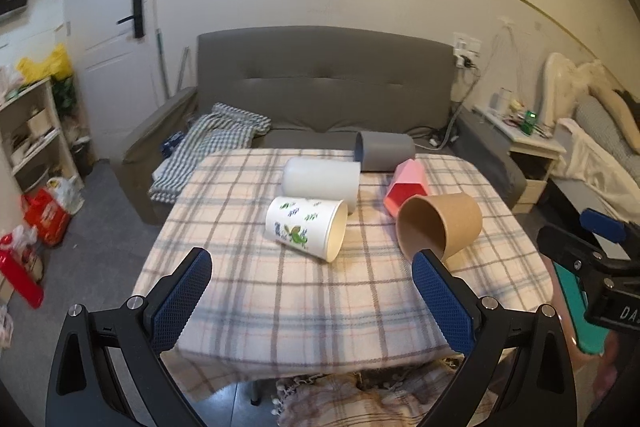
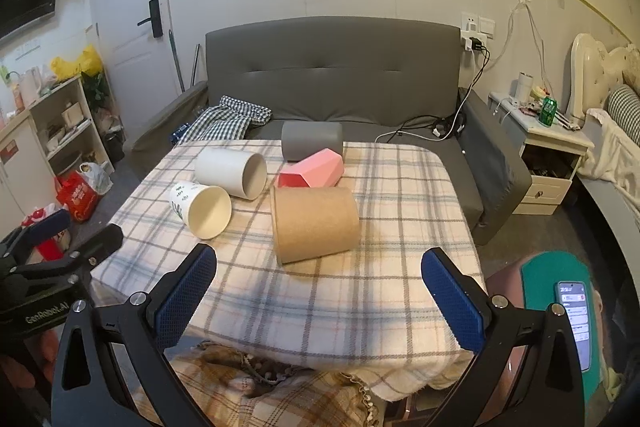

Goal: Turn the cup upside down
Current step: 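Grasp the lying white plastic cylinder with the left tool and lift it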

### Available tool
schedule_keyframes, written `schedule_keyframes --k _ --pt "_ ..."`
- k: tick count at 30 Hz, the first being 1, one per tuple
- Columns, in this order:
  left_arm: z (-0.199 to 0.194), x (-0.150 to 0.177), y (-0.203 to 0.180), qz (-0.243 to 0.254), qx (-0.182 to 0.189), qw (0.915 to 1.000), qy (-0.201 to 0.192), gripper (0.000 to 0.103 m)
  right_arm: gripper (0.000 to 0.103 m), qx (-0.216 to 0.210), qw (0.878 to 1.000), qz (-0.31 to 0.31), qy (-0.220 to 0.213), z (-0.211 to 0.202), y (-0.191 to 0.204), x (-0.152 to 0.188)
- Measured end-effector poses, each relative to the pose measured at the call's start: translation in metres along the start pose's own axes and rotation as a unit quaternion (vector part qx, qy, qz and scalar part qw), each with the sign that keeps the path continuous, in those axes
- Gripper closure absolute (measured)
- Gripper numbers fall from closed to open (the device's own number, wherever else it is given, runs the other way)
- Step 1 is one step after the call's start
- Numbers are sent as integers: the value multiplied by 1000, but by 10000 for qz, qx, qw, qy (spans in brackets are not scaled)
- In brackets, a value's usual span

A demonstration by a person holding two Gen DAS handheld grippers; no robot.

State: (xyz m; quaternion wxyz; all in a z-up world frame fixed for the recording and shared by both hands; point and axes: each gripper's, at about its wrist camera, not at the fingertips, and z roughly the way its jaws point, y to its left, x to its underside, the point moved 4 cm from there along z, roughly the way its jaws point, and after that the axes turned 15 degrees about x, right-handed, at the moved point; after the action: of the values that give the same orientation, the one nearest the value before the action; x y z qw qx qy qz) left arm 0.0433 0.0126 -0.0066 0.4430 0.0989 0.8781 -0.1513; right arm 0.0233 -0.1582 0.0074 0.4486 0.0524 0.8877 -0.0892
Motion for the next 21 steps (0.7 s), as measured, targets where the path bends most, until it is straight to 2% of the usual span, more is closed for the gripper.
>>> schedule_keyframes --k 6,9,11,14,17,19,21 --pt "22 -35 27 639 334 9972 175 0 0 50 9999 -36 116 8 12 -20" --pt "42 -51 41 1140 436 9920 314 0 0 55 9997 -75 244 23 21 -29" --pt "61 -61 48 1613 454 9848 450 0 0 38 9993 -126 360 38 27 -36" --pt "92 -69 53 2250 590 9701 688 0 0 118 9982 -256 531 65 39 -48" --pt "123 -74 53 2706 917 9541 899 0 0 84 9974 -242 676 89 48 -60" --pt "144 -74 51 3023 1135 9402 1083 0 0 76 9970 -265 720 103 54 -66" --pt "164 -72 45 3450 1384 9192 1296 0 0 95 9964 -318 780 114 58 -68"
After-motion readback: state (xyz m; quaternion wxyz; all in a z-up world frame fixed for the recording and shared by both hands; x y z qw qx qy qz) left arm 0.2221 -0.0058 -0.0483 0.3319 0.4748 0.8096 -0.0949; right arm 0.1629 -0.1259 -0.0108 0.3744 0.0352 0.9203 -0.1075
